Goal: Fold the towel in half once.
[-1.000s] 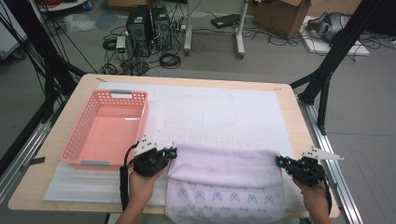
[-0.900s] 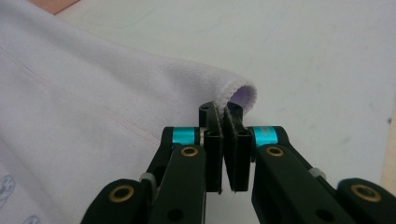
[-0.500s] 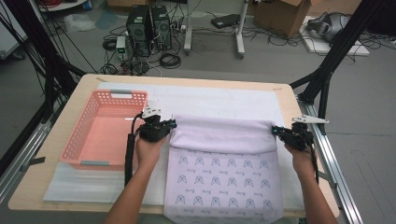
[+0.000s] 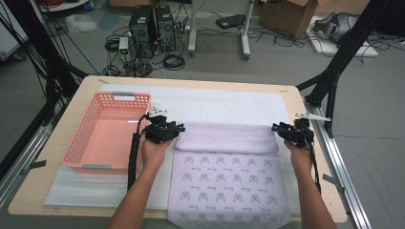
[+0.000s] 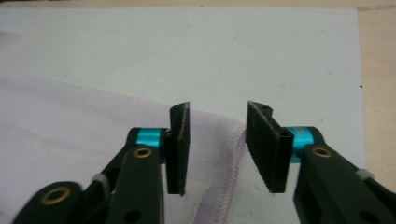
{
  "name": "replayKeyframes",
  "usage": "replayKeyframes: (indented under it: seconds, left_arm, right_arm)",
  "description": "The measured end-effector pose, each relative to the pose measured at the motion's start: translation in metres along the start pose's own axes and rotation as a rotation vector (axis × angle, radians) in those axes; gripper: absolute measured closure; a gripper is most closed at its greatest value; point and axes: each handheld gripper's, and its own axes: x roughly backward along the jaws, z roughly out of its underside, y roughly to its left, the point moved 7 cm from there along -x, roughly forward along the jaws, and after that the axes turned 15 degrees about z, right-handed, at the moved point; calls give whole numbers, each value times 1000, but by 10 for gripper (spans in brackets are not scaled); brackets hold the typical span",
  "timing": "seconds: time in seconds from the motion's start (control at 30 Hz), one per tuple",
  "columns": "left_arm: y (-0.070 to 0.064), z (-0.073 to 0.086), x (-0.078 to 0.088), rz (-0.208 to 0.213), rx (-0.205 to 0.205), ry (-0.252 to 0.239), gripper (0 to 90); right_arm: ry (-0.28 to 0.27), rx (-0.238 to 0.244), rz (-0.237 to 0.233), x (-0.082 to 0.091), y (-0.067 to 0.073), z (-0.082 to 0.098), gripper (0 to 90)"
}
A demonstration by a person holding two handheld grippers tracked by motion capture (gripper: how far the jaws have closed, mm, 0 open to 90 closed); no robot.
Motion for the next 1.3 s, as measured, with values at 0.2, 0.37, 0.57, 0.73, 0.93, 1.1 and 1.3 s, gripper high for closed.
replayKeyframes:
  seconds: [0.2, 0.37, 0.57, 0.73, 0.93, 1.1, 1.3]
  left_arm:
    - [-8, 24, 2, 55, -10, 23, 503]
    - [-12, 34, -3, 54, -29, 123, 454]
    - [-7, 44, -13, 14, -10, 180, 558]
    - [-7, 47, -11, -26, -29, 175, 852]
    - [-21, 47, 1, 3, -66, 115, 869]
    - [-34, 52, 20, 44, -89, 55, 864]
    - [-47, 74, 45, 100, -117, 20, 862]
  right_arm:
    - [35, 9, -66, 13, 3, 8, 517]
    - [89, 40, -130, 20, 7, 24, 513]
    - [129, 74, -109, 14, 10, 37, 594]
    - [150, 112, -118, 15, 10, 46, 848]
    - [118, 134, -131, 29, 9, 55, 857]
    - [79, 162, -149, 46, 11, 63, 856]
    - [60, 179, -171, 69, 13, 79, 856]
